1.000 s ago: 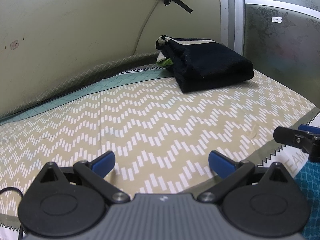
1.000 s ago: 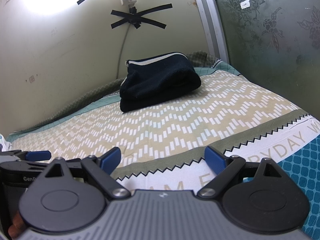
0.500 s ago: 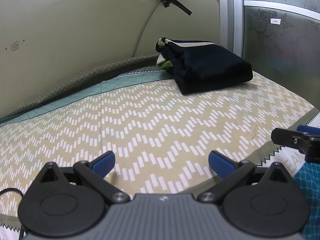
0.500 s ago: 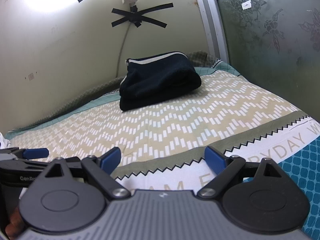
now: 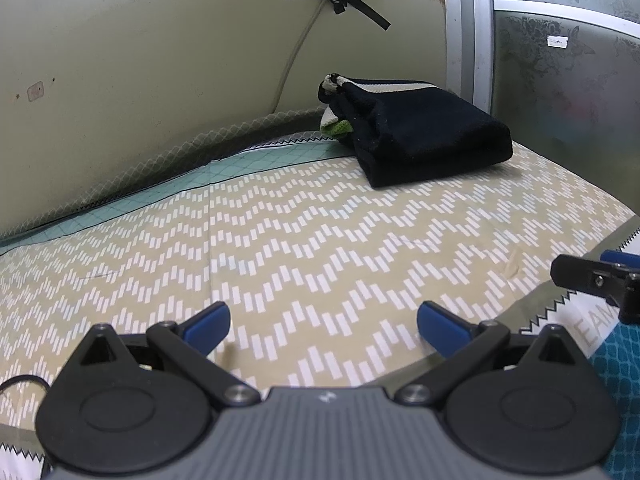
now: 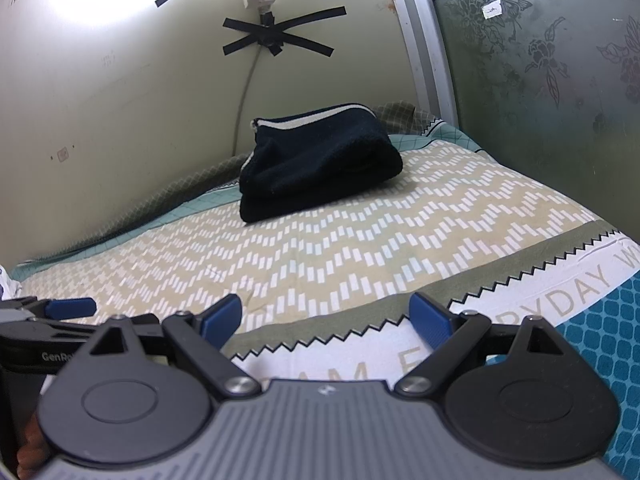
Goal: Fold small clothes
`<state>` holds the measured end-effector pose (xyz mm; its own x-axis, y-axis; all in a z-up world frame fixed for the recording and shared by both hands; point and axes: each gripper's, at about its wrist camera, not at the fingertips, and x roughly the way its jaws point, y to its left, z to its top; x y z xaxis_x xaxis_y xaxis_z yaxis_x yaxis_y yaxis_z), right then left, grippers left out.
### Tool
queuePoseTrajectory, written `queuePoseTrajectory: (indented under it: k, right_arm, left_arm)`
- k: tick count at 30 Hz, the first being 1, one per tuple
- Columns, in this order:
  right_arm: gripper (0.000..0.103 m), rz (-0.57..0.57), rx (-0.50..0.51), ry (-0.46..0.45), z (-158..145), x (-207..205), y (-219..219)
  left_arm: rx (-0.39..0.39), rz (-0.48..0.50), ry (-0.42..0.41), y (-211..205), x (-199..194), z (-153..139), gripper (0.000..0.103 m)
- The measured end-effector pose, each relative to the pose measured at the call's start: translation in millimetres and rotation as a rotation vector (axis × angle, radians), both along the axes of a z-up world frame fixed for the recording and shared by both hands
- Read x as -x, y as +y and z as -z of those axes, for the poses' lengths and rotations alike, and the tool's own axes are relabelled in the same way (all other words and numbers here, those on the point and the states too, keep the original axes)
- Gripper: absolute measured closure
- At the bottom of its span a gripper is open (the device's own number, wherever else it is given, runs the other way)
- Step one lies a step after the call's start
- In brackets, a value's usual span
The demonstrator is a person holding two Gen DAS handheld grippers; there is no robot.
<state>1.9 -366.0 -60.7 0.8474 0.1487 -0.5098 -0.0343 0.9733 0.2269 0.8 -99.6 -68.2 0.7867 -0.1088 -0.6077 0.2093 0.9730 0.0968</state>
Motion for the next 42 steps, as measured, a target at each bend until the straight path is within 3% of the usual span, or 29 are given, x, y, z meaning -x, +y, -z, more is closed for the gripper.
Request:
queuePoseTrajectory:
  k: [42]
  right_arm:
    - [0.018, 0.002, -0.001, -0.001, -0.3, 0.6, 0.0]
  left_arm:
    - [-0.031, 0.023, -0.017, -0.5, 2.5, 0.3, 0.000]
